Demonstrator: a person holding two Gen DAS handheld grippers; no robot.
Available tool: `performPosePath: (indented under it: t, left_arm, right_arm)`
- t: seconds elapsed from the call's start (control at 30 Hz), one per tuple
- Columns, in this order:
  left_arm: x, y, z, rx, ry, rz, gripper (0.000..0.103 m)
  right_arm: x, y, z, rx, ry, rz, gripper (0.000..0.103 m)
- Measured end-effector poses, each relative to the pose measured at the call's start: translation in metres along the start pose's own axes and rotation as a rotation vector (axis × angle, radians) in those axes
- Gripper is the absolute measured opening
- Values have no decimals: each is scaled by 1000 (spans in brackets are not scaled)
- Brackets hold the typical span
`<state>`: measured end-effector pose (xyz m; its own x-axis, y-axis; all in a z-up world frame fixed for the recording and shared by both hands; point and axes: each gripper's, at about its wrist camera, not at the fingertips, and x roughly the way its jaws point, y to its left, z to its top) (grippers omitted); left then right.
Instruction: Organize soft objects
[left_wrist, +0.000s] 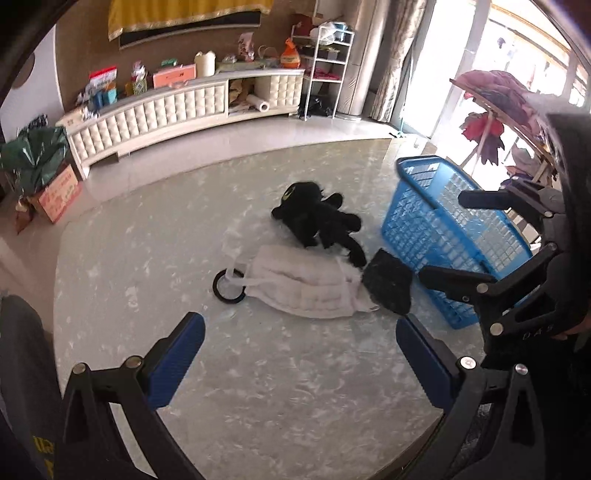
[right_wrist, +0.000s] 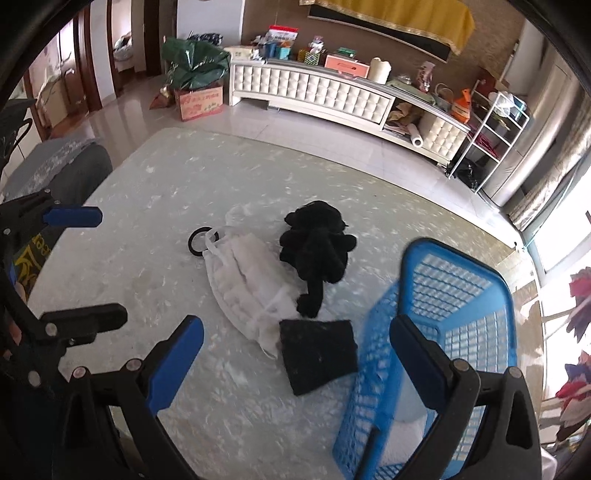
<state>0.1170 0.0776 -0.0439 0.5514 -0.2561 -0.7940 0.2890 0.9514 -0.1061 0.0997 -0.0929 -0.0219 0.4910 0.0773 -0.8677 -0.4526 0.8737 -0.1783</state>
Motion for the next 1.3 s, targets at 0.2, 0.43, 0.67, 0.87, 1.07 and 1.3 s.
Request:
performPosePath:
  t: [0.2, 0.43, 0.67, 0.87, 1.07, 1.3]
  left_arm:
    - [36, 32, -7, -66, 57, -21, 103]
    - [74, 55, -13, -126, 101, -29, 103]
    - [97, 70, -5, -217, 111, -68, 103]
    - [126, 74, -2, -289, 156, -98, 103]
    - [148, 65, -3, -299, 211, -90, 103]
    - [164, 73, -2, -347, 202, -66, 65]
  right_arm:
    - [26, 9, 18, -30, 44, -37, 95]
    - [54, 3, 35, -39, 99, -54, 93]
    - [88, -8, 56, -17, 164, -37, 91]
    - [111, -13, 71, -46, 199, -52, 90]
    - [137, -24, 78, -23, 247, -25, 90]
    - [155, -27, 82, -9, 287, -23, 88]
